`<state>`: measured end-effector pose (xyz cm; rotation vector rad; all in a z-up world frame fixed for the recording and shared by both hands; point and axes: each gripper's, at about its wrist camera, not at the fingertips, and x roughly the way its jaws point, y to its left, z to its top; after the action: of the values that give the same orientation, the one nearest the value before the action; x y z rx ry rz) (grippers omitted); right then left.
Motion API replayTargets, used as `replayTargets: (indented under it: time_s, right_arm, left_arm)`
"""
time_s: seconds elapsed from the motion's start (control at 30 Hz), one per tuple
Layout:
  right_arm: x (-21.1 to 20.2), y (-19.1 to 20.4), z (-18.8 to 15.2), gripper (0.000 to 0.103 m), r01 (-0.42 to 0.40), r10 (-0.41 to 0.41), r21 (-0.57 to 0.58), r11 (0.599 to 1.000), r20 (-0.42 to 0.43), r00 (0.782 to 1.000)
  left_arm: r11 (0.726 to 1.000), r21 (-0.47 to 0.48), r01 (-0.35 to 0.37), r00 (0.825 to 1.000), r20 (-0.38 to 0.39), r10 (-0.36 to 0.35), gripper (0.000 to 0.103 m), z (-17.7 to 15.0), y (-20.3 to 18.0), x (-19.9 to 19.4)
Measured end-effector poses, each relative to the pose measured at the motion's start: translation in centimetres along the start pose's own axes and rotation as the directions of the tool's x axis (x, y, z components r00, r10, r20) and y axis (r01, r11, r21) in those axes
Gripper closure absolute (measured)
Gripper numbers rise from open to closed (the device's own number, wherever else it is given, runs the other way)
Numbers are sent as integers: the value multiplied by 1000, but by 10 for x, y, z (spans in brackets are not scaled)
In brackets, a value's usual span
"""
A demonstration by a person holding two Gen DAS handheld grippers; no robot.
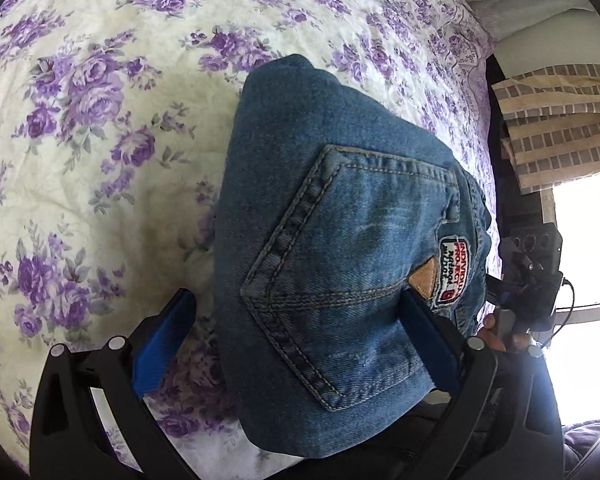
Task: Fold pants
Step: 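Lift and carry the held jeans bundle with both tools toward the clothes stack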
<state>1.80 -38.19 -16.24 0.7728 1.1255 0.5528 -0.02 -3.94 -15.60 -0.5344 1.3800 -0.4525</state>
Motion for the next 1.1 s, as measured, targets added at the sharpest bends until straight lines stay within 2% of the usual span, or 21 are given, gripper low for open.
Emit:
replayTargets:
  time_s: [0.1, 0.27, 0.37, 0.53, 0.67, 0.8, 0.97, 1.1]
  right_arm:
    - [5, -1, 1, 3, 2, -2, 6, 1000, -11, 1000]
    - [15, 6, 2, 3, -27, 27, -3, 1000, -22, 999]
    - [22, 7, 2, 3, -24, 24, 0, 1000, -25, 999]
    - [20, -7, 4, 5, -91, 91, -9, 996, -64, 994]
    - [27, 2, 1, 4, -67, 58, -75, 995, -115, 992]
    - [23, 8, -10, 4, -42, 36, -140, 989, -46, 998]
    - [23, 14, -19, 4, 17, -12, -145, 989, 39, 999]
    - [29, 14, -17, 3, 24, -21, -158, 987, 20, 1000]
  left_arm:
    - [1000, 7, 27, 1000, 9, -27, 4, 0, 4, 1]
    - [1000, 11, 30, 999, 12, -30, 5, -2, 0, 0]
    - [997, 63, 41, 999, -10, -41, 5, -2, -12, 4]
    - [996, 49, 77, 997, 5, -78, 5, -3, -5, 8]
    - [996, 68, 53, 999, 7, -54, 4, -3, -9, 9]
    - [997, 65, 37, 999, 2, -37, 4, -1, -11, 10]
    - [998, 54, 15, 1000, -6, -15, 4, 1, -14, 12]
    - [999, 50, 13, 1000, -16, -13, 4, 2, -16, 13]
